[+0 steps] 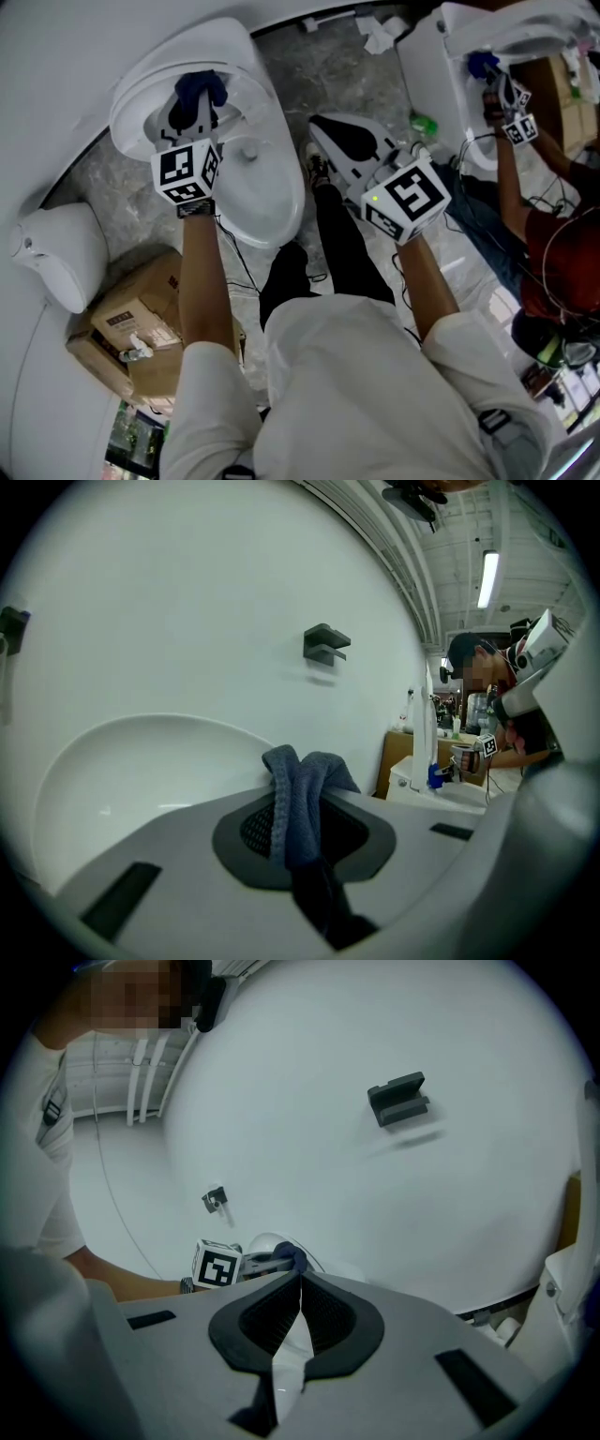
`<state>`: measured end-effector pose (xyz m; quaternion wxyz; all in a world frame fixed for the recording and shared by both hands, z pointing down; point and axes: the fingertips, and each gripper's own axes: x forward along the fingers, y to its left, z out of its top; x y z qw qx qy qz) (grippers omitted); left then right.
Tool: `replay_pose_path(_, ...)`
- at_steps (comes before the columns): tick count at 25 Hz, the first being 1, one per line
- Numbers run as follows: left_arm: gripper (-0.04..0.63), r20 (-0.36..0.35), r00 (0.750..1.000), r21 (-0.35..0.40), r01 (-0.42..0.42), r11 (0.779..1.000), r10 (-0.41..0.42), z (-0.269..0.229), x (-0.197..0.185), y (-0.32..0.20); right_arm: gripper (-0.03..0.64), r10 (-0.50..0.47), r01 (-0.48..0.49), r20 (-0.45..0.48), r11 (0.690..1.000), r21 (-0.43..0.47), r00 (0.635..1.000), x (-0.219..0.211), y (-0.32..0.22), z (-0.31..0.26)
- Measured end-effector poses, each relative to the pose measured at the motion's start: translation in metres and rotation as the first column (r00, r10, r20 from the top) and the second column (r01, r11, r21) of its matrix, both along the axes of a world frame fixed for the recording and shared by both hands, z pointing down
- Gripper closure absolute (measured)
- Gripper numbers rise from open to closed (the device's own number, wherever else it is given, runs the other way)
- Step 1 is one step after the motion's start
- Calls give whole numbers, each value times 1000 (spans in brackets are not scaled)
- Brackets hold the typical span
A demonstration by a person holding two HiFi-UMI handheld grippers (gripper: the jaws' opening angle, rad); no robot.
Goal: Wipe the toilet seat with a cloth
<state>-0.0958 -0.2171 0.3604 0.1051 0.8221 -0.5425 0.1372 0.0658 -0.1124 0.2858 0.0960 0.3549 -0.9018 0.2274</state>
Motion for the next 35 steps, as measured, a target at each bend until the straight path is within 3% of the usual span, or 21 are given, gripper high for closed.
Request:
replay_pose_path(3,552,54,997,-32,-44,999,46,14,14,1,588,4,-4,-5,1000,-10,1000,3,-1,4)
replay_pose_path(10,552,89,993,-57,-70,996,75,35,28,5,588,24,-25,-6,999,-29,1000,12,-1,13)
replay_pose_path(17,552,264,953,-59,-135,989,146,46,40,12,588,33,-33,-4,998,-51,999,9,1,26)
replay_pose_path(23,552,244,957,-76,-141,987,156,54,49,20,588,48,-48,4,996,-69,999,9,5,32)
replay_pose_path(27,552,218,958,-140,-157,978,186,73,59,30,588,57,-57,2,995,-79,998,11,9,37)
replay_pose_path(30,552,206,969,-171,-104,980,139,88,56,27,588,59,-59,-1,994,-88,998,12,10,41)
replay_pose_path(35,552,258,963,-149,-37,988,75,97,59,22,588,60,-61,-17,993,-101,998,20,14,46)
